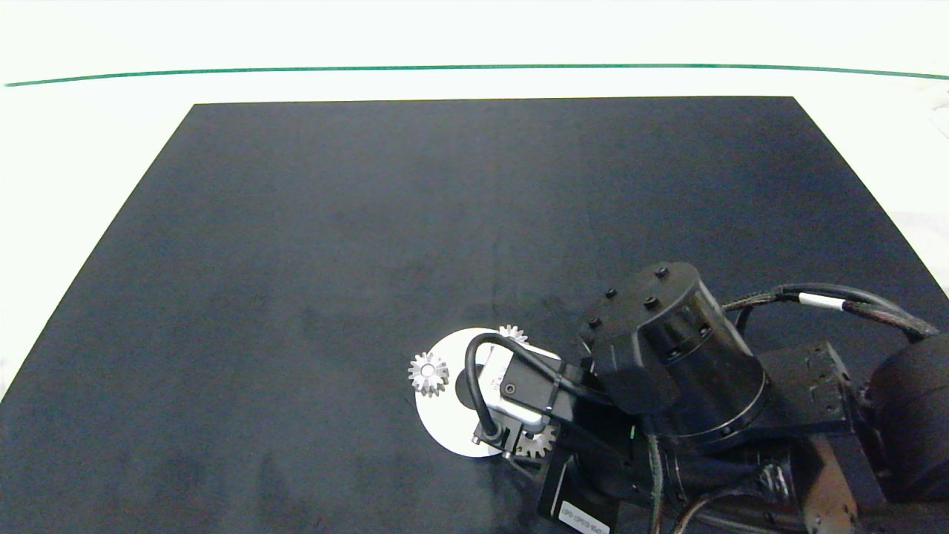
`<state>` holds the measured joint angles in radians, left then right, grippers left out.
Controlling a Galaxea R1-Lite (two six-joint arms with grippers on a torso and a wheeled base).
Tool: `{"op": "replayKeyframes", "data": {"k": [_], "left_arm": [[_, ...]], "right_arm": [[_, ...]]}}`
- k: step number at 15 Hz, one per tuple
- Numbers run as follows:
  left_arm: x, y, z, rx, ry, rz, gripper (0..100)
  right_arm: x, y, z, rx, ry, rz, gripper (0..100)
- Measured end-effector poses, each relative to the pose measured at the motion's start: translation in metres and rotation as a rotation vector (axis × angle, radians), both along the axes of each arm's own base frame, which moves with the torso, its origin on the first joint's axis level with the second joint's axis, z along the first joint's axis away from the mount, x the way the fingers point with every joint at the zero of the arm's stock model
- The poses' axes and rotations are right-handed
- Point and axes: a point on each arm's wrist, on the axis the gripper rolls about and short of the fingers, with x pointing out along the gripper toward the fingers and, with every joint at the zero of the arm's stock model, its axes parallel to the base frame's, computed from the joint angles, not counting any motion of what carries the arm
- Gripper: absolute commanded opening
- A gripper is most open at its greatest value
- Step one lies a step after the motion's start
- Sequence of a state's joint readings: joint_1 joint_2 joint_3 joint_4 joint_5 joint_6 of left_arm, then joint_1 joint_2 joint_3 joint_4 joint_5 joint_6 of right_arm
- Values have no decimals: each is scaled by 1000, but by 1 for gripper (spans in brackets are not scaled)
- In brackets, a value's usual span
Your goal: Remove an incorrectly installed larger gear and replace it with the correct smaller gear
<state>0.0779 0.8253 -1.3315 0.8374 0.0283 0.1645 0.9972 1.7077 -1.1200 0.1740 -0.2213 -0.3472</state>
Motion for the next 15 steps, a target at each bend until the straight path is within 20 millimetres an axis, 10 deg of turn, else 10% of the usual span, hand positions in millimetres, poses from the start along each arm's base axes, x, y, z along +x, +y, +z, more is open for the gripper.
{"op": "replayKeyframes", "data": {"k": [15], "left_arm": [[-2,0,0,1,-6,0,100]], "right_arm": [[12,22,-16,1,47,-36,28]]}}
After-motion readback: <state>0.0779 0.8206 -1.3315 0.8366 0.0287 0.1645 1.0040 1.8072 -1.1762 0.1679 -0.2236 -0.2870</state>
